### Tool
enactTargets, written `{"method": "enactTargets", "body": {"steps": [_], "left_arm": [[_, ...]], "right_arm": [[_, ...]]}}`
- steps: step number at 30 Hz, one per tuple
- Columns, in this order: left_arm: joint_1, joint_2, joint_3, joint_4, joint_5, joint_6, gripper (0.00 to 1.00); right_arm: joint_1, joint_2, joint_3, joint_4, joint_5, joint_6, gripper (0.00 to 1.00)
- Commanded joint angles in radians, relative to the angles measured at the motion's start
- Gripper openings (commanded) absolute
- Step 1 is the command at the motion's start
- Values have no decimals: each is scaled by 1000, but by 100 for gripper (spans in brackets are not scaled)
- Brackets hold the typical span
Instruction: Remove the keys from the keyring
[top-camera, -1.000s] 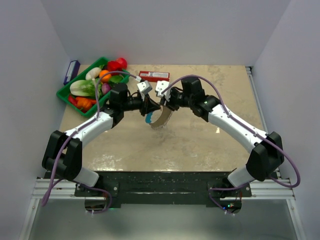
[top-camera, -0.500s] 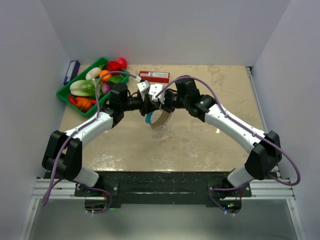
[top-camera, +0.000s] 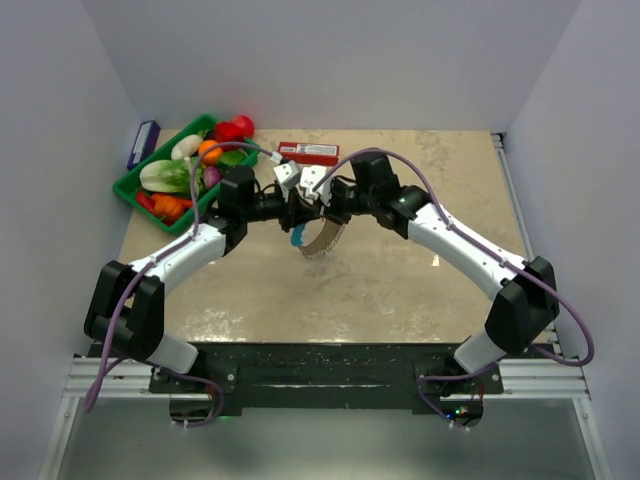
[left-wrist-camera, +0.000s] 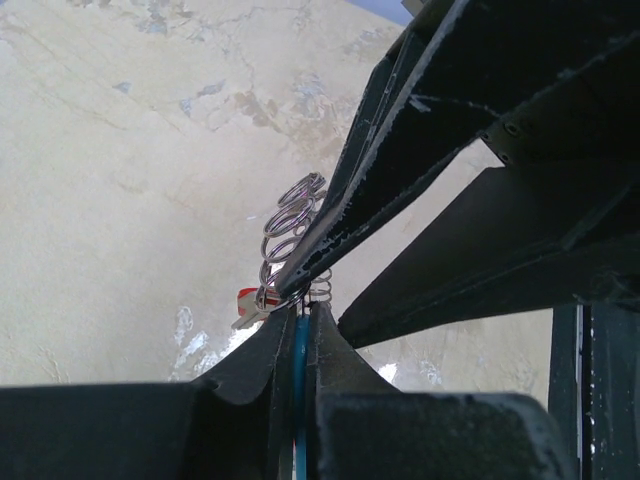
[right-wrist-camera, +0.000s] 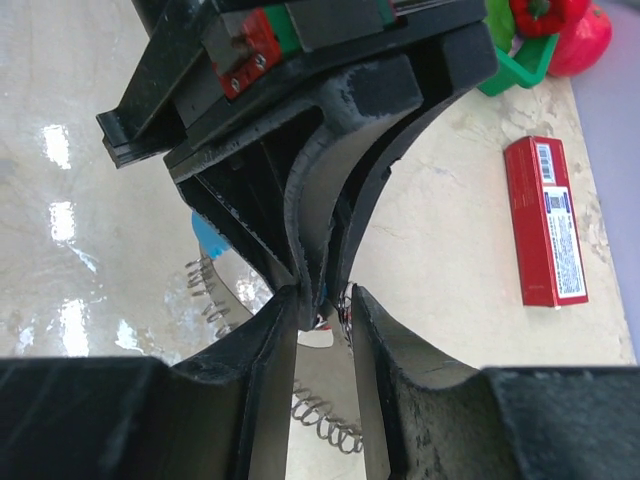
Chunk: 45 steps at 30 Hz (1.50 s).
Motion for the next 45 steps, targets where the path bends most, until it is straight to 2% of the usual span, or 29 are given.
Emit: {"method": "enactTargets", "body": {"steps": [1, 22, 45], "left_arm": [[-2, -18, 35, 63, 68, 11, 0], [-2, -19, 27, 69, 75, 14, 0], [-3, -10, 36, 68, 64, 0, 0]], "right_arm": [[-27, -34, 57, -18, -68, -13, 31], [-70, -43, 100, -70, -143, -38, 31], [-33, -23, 44, -41, -83, -61, 32]]}}
